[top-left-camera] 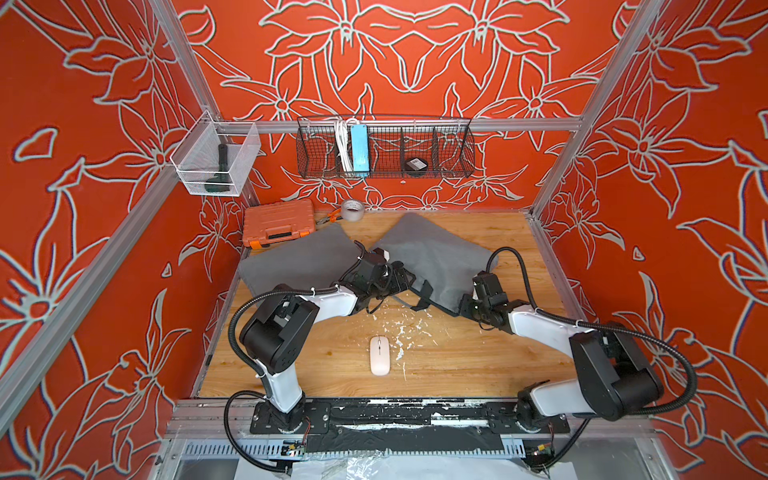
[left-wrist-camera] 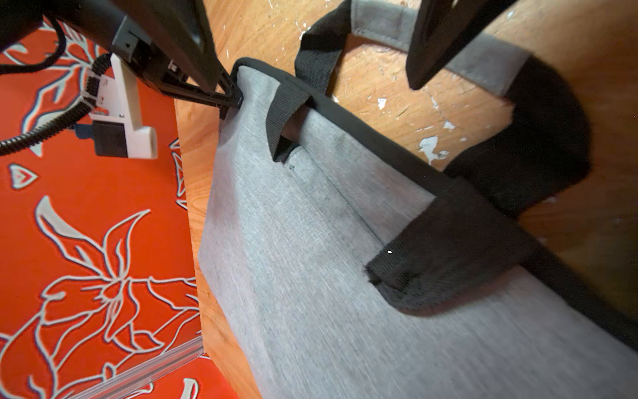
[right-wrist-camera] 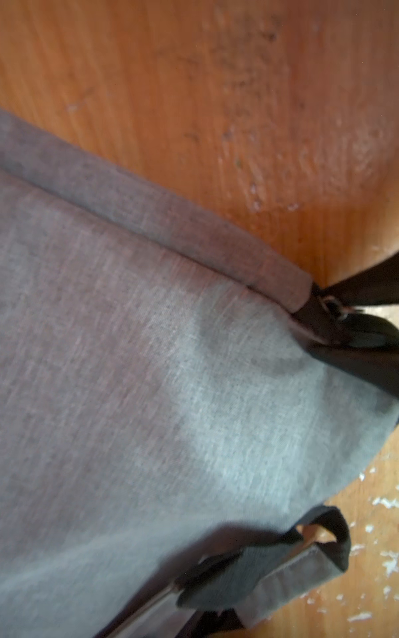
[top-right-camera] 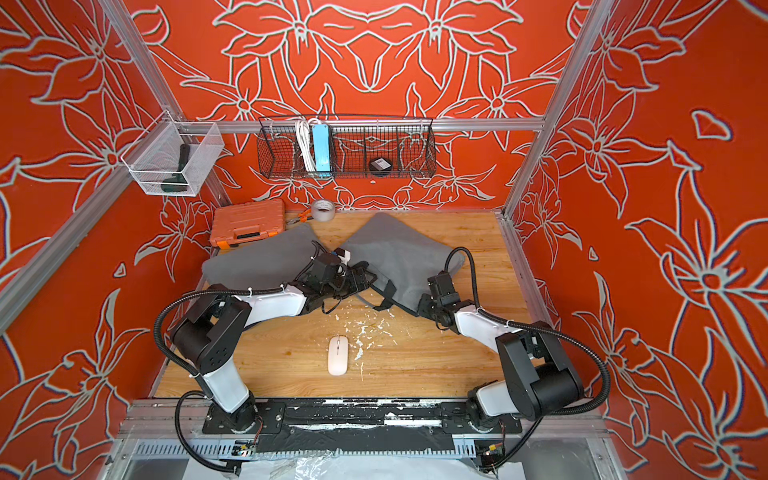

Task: Put the mouse into the laptop bag
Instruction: Adjust the zippered laptop bag at the center of the board.

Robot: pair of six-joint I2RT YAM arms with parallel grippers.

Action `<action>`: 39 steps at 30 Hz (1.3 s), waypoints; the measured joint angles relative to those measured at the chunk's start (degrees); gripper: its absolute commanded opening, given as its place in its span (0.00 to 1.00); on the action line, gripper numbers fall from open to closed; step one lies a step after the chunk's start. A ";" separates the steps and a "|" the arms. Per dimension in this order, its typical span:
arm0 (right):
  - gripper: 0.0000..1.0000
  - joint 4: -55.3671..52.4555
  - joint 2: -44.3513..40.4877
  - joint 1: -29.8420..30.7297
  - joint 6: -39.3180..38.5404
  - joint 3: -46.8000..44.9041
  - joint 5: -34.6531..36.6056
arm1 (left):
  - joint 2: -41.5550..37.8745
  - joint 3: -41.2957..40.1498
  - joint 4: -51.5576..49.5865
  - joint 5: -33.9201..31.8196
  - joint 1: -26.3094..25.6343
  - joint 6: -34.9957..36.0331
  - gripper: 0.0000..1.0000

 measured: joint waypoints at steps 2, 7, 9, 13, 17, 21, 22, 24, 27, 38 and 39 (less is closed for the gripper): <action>0.14 -0.09 -0.07 0.79 0.61 0.02 0.74 | 0.66 0.26 -0.07 0.31 0.00 0.00 0.86; 0.15 -1.27 -1.53 3.74 2.32 -0.24 1.75 | 1.40 0.31 -0.07 1.36 0.00 -0.46 0.86; 0.16 -2.40 -3.41 5.79 3.17 -0.66 2.25 | 1.68 0.28 0.48 1.99 -0.07 -1.09 0.86; 0.17 -4.76 -8.46 9.46 4.85 -1.86 3.15 | 3.48 0.59 0.92 2.62 -0.26 -1.57 0.79; 0.26 -6.88 -11.82 12.39 6.25 -2.67 4.13 | 7.26 2.43 0.02 2.47 -0.31 -1.51 0.34; 0.42 -8.70 -13.03 13.53 6.75 -3.04 5.09 | 10.14 4.72 -2.36 1.64 0.26 -0.52 0.04; 0.43 -8.81 -13.22 13.68 6.86 -3.19 5.51 | 10.40 5.29 -2.91 1.60 0.59 -0.24 0.03; 0.43 -9.25 -13.92 13.73 6.84 -3.67 6.19 | 10.45 6.21 -4.02 1.36 1.16 0.57 0.02; 0.41 -9.79 -15.78 13.73 6.82 -4.83 7.32 | 10.56 7.04 -4.74 1.84 3.04 1.68 0.00; 0.59 -6.64 -17.64 13.84 5.31 -8.79 7.65 | 12.81 9.25 -5.14 4.96 6.21 2.93 0.00; 0.60 -5.70 -17.40 13.84 5.16 -8.79 7.45 | 12.81 9.25 -5.14 4.96 6.19 2.93 0.00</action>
